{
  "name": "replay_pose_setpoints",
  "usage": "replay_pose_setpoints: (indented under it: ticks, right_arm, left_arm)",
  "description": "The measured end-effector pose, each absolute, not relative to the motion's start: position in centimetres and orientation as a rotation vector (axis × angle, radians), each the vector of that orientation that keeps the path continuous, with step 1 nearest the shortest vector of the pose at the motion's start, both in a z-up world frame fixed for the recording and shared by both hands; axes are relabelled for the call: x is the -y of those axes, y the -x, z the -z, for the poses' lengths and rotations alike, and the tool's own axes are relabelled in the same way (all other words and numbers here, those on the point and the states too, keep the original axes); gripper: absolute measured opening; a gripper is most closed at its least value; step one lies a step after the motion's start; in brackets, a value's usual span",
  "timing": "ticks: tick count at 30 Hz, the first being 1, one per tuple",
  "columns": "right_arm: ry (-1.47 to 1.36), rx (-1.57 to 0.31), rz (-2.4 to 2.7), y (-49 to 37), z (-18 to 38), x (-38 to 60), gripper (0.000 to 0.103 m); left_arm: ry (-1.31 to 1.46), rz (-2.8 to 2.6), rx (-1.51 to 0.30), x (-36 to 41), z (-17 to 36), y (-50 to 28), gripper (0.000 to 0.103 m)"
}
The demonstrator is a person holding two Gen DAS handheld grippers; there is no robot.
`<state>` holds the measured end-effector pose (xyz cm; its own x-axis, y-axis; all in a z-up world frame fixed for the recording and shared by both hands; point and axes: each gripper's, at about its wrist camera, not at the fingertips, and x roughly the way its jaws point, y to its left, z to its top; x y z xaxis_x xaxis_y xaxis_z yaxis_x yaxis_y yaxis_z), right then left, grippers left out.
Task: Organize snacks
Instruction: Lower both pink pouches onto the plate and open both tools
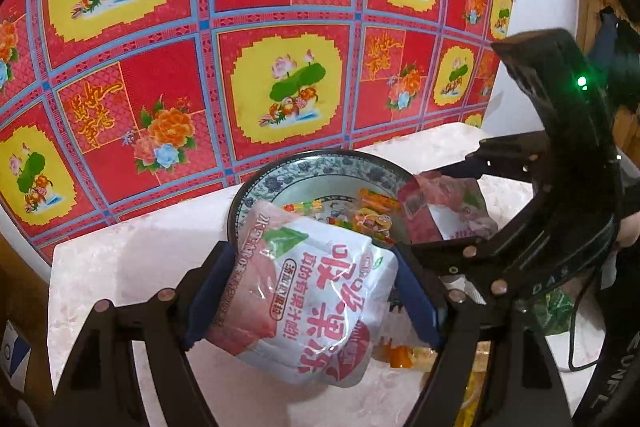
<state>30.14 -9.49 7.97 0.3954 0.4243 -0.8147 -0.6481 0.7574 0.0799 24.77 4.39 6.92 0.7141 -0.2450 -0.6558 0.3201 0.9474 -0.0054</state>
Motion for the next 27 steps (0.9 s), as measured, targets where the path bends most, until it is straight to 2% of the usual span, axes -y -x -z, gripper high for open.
replay_pose_setpoints:
  ticks: [10,27]
  right_arm:
    - [0.298,-0.863,-0.648,-30.7,-7.7,9.2,0.087]
    - [0.288,-0.864,-0.607,-31.2,-7.0,8.6,0.085]
  left_arm:
    - [-0.108,0.281,-0.734,-4.5,-5.7,-25.7,0.082]
    - [-0.073,0.244,-0.741,-5.2,-5.4,-26.4,0.083]
